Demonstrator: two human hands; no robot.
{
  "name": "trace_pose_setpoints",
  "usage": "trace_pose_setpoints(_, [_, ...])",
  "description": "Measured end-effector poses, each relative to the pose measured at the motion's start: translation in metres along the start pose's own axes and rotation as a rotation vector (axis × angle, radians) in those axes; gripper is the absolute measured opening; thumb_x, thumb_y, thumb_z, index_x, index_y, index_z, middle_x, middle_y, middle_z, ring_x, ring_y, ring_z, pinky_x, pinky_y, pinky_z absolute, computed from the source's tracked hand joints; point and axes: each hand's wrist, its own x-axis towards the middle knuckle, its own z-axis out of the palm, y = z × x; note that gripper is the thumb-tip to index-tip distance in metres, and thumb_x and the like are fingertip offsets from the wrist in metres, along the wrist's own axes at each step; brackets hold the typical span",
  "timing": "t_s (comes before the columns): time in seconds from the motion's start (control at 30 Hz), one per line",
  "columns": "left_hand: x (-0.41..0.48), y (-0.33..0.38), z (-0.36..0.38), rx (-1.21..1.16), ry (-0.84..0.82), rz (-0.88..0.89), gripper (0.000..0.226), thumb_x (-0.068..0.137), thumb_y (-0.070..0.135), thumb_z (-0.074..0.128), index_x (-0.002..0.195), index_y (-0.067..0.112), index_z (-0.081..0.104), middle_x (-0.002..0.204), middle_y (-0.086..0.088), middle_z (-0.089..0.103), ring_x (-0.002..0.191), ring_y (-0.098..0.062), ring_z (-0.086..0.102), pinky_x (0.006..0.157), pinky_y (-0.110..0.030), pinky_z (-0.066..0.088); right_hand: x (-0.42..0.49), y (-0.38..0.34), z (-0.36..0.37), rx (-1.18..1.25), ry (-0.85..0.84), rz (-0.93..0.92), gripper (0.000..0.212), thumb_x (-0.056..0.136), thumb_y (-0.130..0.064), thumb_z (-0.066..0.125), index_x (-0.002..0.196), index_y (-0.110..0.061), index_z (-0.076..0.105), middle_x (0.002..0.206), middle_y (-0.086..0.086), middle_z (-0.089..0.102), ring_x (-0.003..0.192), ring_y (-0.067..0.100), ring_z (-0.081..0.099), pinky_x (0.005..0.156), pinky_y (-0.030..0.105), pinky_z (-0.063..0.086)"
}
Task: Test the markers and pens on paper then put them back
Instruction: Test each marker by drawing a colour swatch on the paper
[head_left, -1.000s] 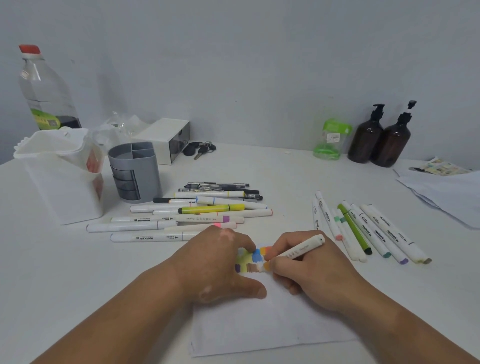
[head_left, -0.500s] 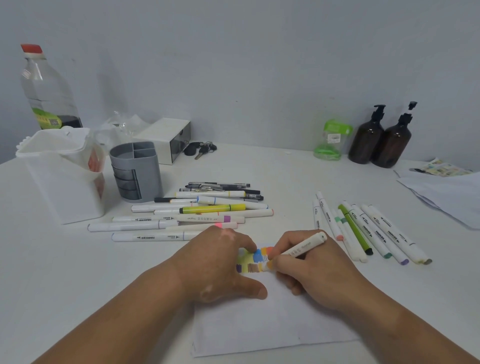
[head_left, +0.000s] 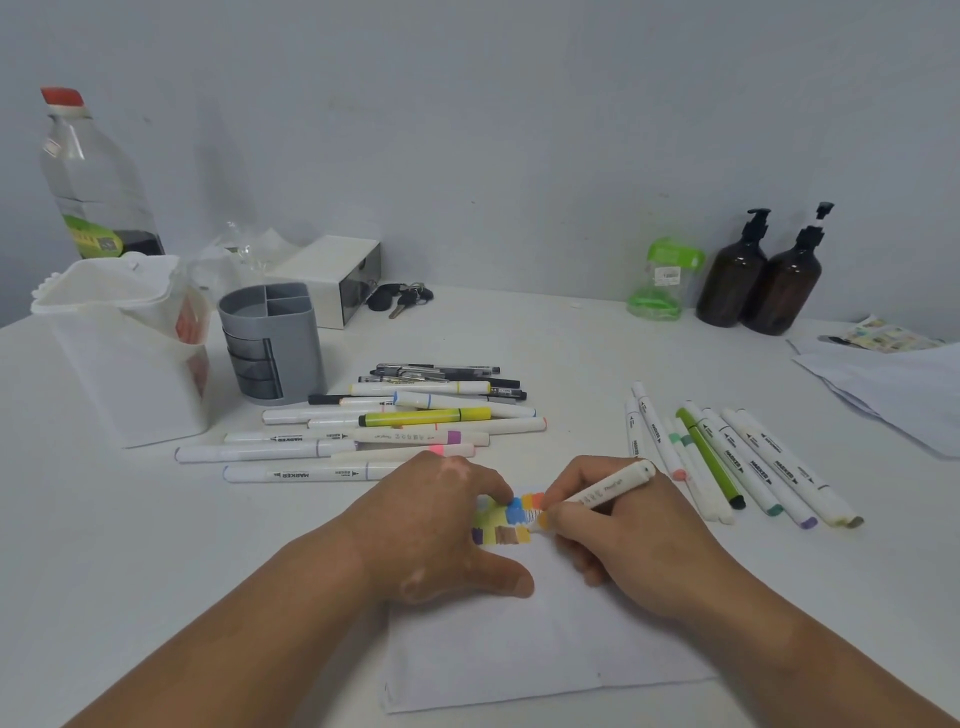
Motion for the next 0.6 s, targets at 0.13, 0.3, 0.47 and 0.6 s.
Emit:
trace_pose_setpoints(0.13, [-0.001, 0.001, 0.000, 0.000, -0.010, -0.010, 0.080, 0.064, 0.075, 0.075, 0.132, 0.037, 0.058, 0.104, 0.014, 0.067, 0.089, -0.001, 0.061, 0.080, -0.025, 0.055, -0.001, -0.001, 0.000, -0.002, -0.024, 0.009, 0.010, 0.073, -0.029, 0.063, 0.076, -0.023, 0.071, 0.057, 0.001, 0.067, 0.048, 0.016, 0.059, 0.047, 0.032, 0.050])
trace_pose_setpoints(0.3, [-0.004, 0.000, -0.004, -0.035, 0.038, 0.001, 0.073, 0.066, 0.073, 0.075, 0.128, 0.041, 0.053, 0.083, 0.019, 0.056, 0.076, 0.007, 0.053, 0.062, -0.011, 0.040, 0.001, -0.002, -0.005, 0.286, 0.138, -0.013, 0.004, 0.072, -0.018, 0.067, 0.071, -0.015, 0.069, 0.055, 0.006, 0.062, 0.045, 0.019, 0.052, 0.041, 0.027, 0.041])
trace_pose_setpoints(0.47, [-0.001, -0.005, -0.010, -0.536, 0.217, -0.080, 0.013, 0.094, 0.024, 0.054, 0.102, 0.032, 0.047, 0.067, 0.007, 0.048, 0.055, -0.005, 0.042, 0.062, -0.032, 0.047, 0.003, -0.004, -0.020, 0.559, 0.234, -0.039, 0.007, 0.071, -0.015, 0.067, 0.064, -0.015, 0.064, 0.056, 0.009, 0.057, 0.042, 0.016, 0.046, 0.037, 0.021, 0.036])
trace_pose_setpoints(0.6, [-0.001, -0.001, -0.009, -0.868, 0.218, -0.164, 0.029, 0.096, 0.004, 0.040, 0.099, 0.025, 0.060, 0.078, 0.000, 0.057, 0.058, -0.014, 0.043, 0.067, -0.039, 0.043, 0.004, -0.001, -0.022, 0.648, 0.204, -0.066, 0.002, 0.073, -0.014, 0.070, 0.071, -0.014, 0.071, 0.058, 0.010, 0.057, 0.047, 0.017, 0.049, 0.041, 0.024, 0.041])
